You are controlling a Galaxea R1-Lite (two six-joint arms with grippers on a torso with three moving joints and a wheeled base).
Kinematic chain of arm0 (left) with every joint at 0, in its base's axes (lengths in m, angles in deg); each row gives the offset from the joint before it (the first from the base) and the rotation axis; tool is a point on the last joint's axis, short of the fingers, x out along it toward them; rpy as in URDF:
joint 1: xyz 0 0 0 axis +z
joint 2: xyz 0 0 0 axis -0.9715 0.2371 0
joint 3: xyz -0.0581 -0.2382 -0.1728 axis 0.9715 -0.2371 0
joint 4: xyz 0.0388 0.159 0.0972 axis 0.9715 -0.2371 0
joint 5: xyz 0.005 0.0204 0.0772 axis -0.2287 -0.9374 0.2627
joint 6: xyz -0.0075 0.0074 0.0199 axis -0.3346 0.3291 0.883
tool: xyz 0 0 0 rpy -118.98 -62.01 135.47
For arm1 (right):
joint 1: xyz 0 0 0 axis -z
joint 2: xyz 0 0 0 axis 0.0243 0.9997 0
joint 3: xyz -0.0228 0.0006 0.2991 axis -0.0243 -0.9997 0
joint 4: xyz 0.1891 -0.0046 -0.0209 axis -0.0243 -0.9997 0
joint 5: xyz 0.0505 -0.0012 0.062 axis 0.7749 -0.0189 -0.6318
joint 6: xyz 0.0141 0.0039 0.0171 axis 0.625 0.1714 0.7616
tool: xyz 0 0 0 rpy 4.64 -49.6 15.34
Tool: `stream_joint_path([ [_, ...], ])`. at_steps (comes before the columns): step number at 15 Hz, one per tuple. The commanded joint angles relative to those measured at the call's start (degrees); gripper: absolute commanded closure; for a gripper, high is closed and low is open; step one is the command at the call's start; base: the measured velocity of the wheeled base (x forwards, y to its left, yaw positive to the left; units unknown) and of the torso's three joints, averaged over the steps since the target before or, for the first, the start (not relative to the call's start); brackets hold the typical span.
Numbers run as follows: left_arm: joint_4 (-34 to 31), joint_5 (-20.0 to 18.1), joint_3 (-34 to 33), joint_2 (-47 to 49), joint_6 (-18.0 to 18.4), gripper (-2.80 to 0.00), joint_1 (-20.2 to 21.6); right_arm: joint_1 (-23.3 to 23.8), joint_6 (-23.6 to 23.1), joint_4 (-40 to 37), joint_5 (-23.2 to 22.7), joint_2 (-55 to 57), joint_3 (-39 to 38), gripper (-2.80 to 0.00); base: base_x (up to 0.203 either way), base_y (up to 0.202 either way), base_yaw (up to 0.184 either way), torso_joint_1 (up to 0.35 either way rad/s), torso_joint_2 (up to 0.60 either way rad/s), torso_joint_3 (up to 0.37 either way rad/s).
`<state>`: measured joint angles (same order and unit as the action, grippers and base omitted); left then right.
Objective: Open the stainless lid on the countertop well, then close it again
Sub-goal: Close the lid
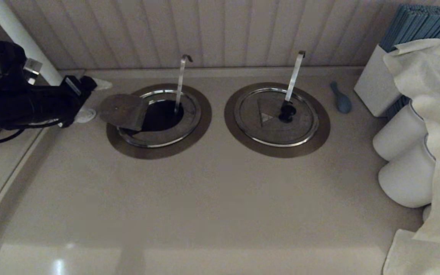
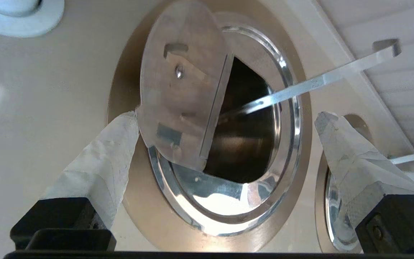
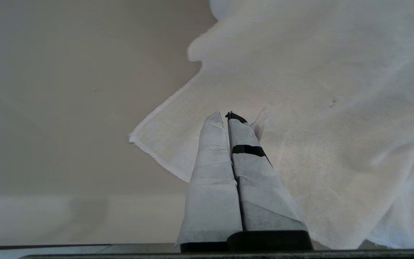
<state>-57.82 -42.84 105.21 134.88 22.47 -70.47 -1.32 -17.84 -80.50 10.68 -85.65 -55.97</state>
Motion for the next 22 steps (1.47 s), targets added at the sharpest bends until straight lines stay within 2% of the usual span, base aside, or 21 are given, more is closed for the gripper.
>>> stream_joint_path([
  [1,0.1,-0.1,-0.6,0.2,-0.5,-2.8,0.2,-0.1,0.0,0.0,0.0,0.0,0.0,0.0,0.0,0.0,0.0,0.0,0.0,0.0],
  [18,0.2,-1.0,-1.4,2.0,-0.7,-2.8,0.2,0.0,0.0,0.0,0.0,0.0,0.0,0.0,0.0,0.0,0.0,0.0,0.0,0.0],
  [22,0.4,-1.2,-1.1,3.0,-2.4,-2.8,0.0,0.0,0.0,0.0,0.0,0.0,0.0,0.0,0.0,0.0,0.0,0.0,0.0,0.0],
])
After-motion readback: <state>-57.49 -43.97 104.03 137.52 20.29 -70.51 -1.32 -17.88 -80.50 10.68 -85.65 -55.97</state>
